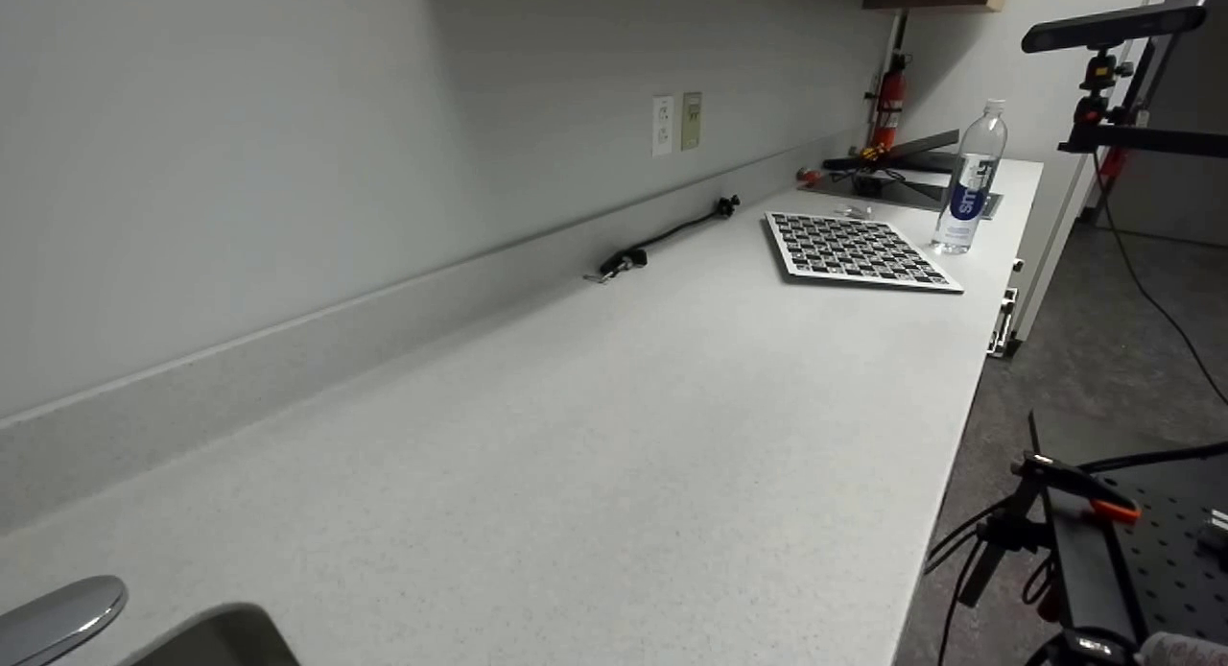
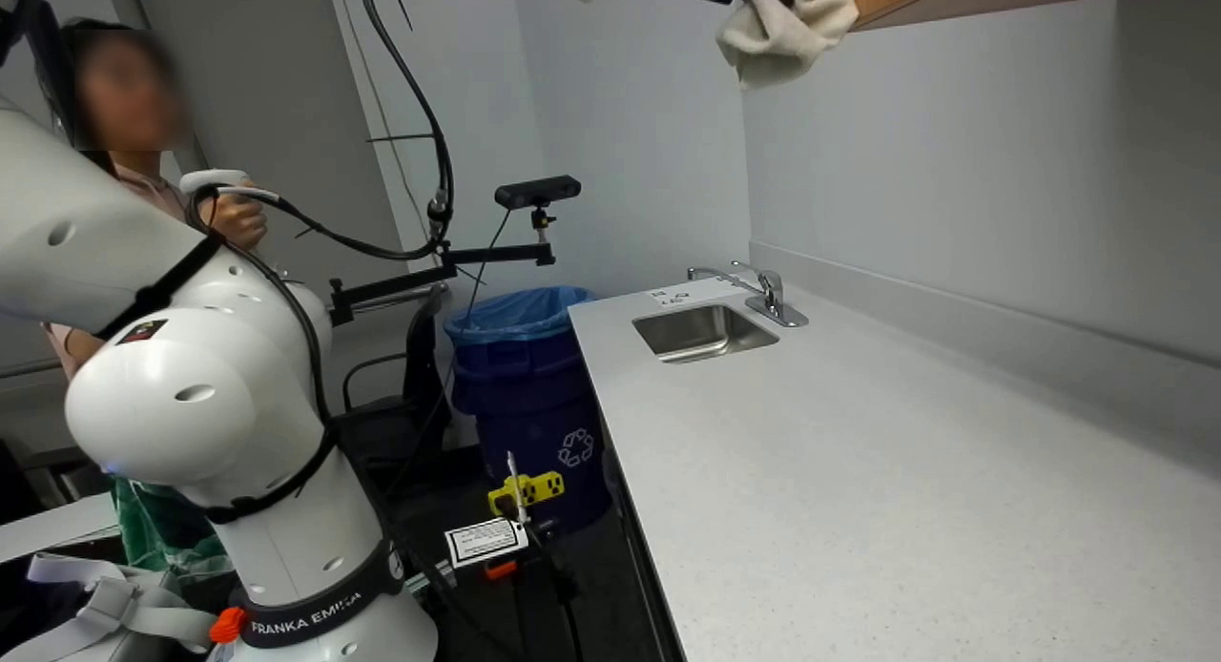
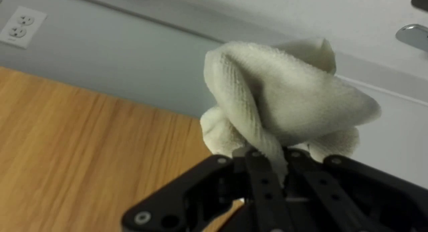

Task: Use the white cloth to wipe the cupboard

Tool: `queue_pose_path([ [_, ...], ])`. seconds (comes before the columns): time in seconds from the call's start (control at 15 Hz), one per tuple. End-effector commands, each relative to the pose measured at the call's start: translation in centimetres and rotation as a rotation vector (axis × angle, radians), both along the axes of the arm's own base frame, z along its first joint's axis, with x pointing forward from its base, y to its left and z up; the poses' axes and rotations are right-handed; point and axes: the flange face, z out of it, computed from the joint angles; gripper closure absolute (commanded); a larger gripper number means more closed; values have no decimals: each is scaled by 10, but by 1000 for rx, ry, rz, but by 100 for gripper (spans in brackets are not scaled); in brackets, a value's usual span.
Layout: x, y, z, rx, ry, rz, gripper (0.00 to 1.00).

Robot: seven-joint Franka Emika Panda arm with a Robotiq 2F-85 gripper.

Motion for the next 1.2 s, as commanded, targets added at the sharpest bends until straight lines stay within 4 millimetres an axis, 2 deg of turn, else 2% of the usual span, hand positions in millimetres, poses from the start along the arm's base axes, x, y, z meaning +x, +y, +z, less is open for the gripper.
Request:
queue_pose_path([
  [0.0,-15,-21,35,-35,-163,-47,98],
  [0.2,-6,-38,47,-4,-268,-63,98],
  [0.47,16,-50,47,58,-384,-90,98],
  [0.67,22,-49,43,88,-422,-98,98],
  [0.87,23,-46,48,116,-454,-109,98],
  [1.13,19,-36,71,110,-523,-93,98],
])
